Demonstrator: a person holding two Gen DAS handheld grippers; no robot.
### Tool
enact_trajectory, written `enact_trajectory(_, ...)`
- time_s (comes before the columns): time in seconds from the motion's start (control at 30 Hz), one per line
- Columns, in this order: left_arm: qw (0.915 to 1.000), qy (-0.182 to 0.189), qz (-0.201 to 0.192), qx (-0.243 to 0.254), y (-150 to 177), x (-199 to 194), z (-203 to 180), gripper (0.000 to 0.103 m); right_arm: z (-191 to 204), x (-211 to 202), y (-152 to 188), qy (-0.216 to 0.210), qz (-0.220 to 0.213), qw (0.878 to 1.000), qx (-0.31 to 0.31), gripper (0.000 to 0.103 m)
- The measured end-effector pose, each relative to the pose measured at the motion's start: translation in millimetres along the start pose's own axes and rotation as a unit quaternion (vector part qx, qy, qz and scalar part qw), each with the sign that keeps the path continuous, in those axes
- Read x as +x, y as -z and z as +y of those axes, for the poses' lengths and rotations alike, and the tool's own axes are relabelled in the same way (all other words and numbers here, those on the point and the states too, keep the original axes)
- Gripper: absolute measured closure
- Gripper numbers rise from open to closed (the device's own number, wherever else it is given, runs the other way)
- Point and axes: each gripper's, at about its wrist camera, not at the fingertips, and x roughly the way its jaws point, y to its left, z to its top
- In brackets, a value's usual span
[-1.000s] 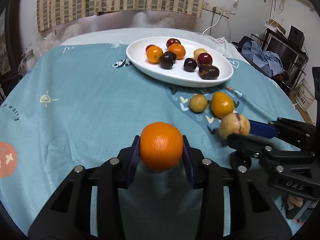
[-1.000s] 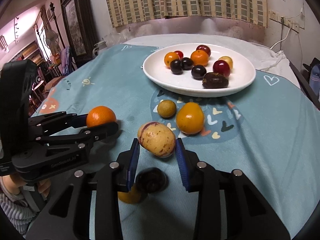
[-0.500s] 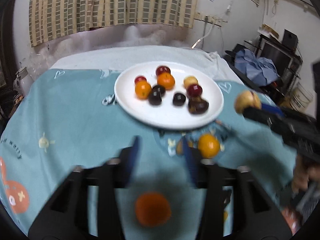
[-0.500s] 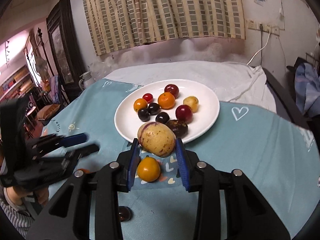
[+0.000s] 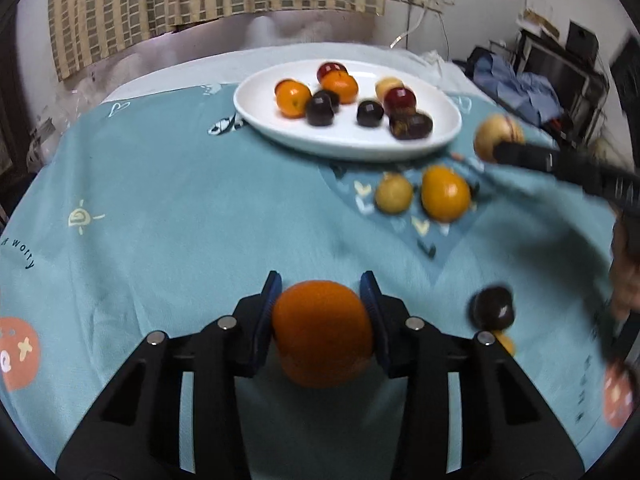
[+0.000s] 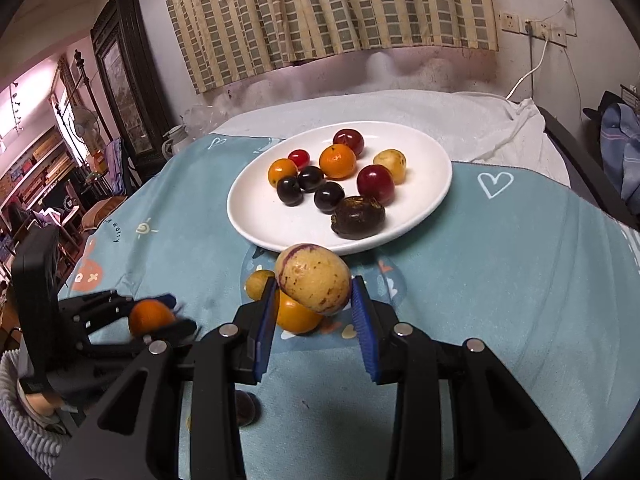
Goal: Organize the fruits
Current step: 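Carry the tangerine and pepino over the white plate and release them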
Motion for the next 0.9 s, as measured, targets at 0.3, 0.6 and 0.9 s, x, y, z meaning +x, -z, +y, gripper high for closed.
enact_trajectory(0.3, 0.9981, -0.027, -0.056, -0.004, -103, 19, -9, 0.061, 4, 18, -49, 0.031, -0.02, 0.999, -0.016, 0.066)
enact_trajectory(0.6, 0.9973, -0.031, -0.055, -0.038, -119, 65, -4, 0.035, -15, 57, -60, 0.032, -0.02, 0.999, 0.008, 0.045)
enact_trajectory(0.9, 0.9965, -0.034, -0.066, -0.038, -66, 2, 4, 0.031, -8, -5, -34, 0.015, -0.025, 1.0, 0.008, 0.044)
